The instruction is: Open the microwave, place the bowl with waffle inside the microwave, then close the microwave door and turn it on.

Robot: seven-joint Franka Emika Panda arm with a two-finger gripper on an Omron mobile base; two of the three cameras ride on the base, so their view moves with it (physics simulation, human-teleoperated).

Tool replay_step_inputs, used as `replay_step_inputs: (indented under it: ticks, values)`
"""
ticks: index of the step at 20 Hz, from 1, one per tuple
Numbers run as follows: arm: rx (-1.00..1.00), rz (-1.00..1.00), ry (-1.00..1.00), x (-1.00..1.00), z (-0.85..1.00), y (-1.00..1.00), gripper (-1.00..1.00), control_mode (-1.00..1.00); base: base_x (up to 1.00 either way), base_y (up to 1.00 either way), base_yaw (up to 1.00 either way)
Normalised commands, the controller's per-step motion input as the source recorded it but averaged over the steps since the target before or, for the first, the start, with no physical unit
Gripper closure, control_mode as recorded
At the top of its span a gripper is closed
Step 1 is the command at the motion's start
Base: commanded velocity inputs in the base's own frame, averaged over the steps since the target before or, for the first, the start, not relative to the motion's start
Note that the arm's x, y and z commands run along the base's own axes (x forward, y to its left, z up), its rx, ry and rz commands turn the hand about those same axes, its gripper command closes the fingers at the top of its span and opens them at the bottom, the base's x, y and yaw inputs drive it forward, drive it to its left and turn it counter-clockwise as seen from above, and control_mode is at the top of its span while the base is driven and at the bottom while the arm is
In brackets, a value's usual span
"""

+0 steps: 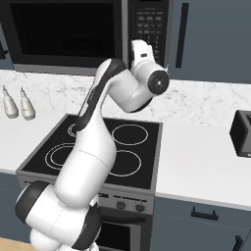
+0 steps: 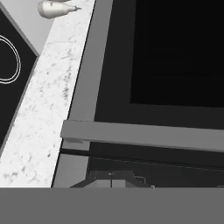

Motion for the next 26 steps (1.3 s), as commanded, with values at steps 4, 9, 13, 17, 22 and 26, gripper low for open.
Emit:
replay_step_inputs:
  ticks: [4,9,13,17,22,26]
  values:
    - [0.00,0.00,-0.01,0.47,-0.15,-0.17,1.00,-1.00,0.00,0.00,0.00]
    - [0.00,0.00,-0.01,0.63,-0.03,-0.03,1.00,-1.00,0.00,0.00,0.00]
    - [0.00,0.00,0.00,0.69,-0.03,-0.03,1.00,-1.00,0.00,0.00,0.00]
    - [0.00,0.00,-0.01,0.64,-0.15,-0.12,1.00,-1.00,0.00,0.00,0.00]
    - [-0.01,0.00,-0.20,-0.76,-0.02,-0.04,1.00,-1.00,0.00,0.00,0.00]
    - [-0.02,-0.01,-0.34,-1.00,-0.27,0.07,1.00,-1.00,0.00,0.00,0.00]
